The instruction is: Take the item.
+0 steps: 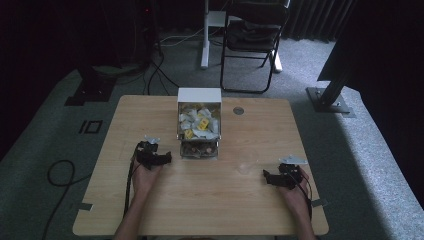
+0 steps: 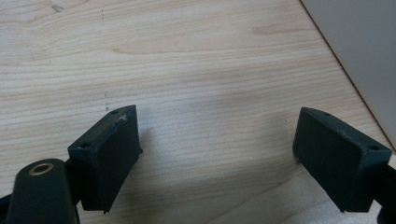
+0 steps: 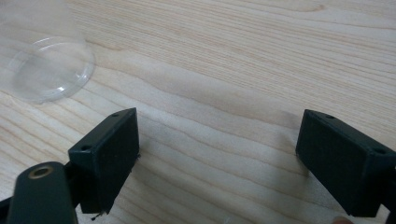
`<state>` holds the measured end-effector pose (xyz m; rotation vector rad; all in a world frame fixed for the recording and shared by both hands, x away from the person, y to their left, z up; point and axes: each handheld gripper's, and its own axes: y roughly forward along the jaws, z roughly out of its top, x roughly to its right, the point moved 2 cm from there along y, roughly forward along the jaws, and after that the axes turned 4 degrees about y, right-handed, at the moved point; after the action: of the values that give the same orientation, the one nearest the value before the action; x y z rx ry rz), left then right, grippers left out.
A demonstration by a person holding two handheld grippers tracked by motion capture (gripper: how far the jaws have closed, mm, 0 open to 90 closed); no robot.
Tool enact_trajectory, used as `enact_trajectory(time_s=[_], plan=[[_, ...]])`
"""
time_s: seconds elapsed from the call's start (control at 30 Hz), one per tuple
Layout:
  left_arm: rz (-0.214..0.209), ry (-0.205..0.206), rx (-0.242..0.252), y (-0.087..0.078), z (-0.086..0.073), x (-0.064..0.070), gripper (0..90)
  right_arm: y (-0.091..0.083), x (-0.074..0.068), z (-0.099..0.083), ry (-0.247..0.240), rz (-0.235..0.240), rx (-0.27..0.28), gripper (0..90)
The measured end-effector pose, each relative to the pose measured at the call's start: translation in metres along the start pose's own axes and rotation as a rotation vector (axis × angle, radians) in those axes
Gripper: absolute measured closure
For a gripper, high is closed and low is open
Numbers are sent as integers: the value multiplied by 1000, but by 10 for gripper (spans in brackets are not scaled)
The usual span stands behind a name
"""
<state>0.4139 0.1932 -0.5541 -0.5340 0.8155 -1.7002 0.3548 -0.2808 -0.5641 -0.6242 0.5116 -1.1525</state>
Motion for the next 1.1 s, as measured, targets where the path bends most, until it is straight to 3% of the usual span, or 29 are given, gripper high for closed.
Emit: enact_trajectory(time_s=[0.17,0.27,0.63,0.73,0.8,1.1], plan=[[-27,31,-13,-5,-1,-1,228,0,0,0,-1,1,2,134],[-49,56,-27,-7,-2,2,227,0,0,0,-2,0,2,134],[-40,47,-35,-12,-5,5,263,0,0,0,-2,0,2,134],[-46,48,-27,-14,-6,7,277,0,0,0,-2,0,2,134],[-57,34,11,-22,-4,9,296,0,0,0,-2,0,2,134],[-64,43,45,-35,-5,16,317,0,0,0,2,-2,1,134]])
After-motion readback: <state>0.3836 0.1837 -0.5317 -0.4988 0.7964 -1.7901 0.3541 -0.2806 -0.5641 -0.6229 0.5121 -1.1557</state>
